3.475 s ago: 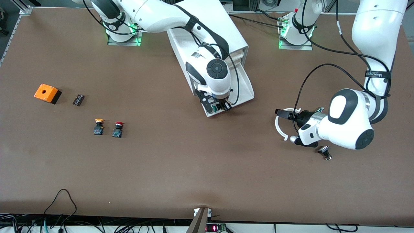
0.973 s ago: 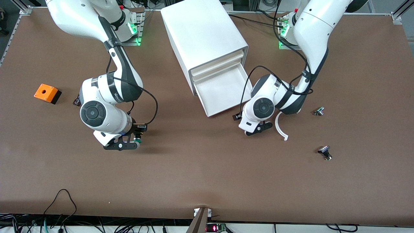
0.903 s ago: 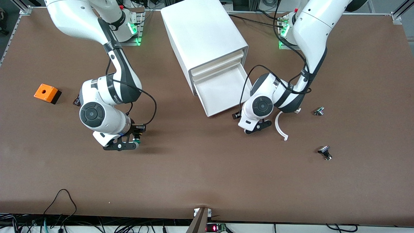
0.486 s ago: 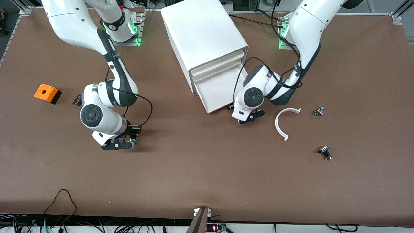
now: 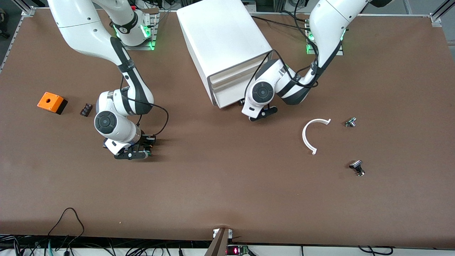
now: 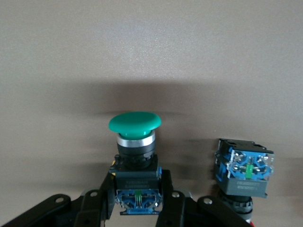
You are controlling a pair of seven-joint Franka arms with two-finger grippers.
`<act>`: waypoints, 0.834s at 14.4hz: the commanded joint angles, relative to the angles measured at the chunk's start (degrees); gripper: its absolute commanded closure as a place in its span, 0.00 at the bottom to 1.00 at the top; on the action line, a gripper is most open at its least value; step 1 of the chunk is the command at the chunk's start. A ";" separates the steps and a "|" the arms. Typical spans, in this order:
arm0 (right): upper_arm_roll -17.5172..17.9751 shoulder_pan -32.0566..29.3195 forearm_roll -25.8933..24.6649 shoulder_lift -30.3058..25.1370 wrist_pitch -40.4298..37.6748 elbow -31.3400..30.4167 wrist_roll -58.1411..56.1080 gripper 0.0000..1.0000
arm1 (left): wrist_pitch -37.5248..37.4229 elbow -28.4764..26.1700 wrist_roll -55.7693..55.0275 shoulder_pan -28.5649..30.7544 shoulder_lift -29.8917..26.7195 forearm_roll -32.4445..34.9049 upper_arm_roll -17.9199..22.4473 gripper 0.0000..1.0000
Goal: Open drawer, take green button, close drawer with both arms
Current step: 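Push the drawer shut with the left gripper while the right gripper carries the button, then set the green button down beside the red button with the right gripper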
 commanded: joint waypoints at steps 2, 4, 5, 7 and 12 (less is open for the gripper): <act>0.56 -2.03 0.56 -0.70 0.90 -0.66 -1.31 0.11 | -0.67 -2.97 -0.59 0.64 -2.13 -1.22 -2.75 0.03; 0.56 -2.21 0.56 -1.67 0.47 -0.22 -1.13 0.01 | -0.75 -3.14 -0.33 0.55 -1.95 -2.44 -3.37 0.03; 0.56 -2.21 0.56 -2.45 0.38 -0.04 -1.05 0.01 | -0.75 -3.41 0.20 0.64 -1.78 -3.32 -3.54 0.03; 0.47 -3.08 0.56 -4.47 0.38 0.05 -1.13 0.01 | -0.75 -3.32 0.38 0.55 -1.69 -4.38 -3.54 0.03; 0.39 -3.79 0.56 -12.29 -4.71 0.31 -0.96 0.01 | -0.67 -3.15 0.38 0.55 -1.69 -4.47 -3.63 0.03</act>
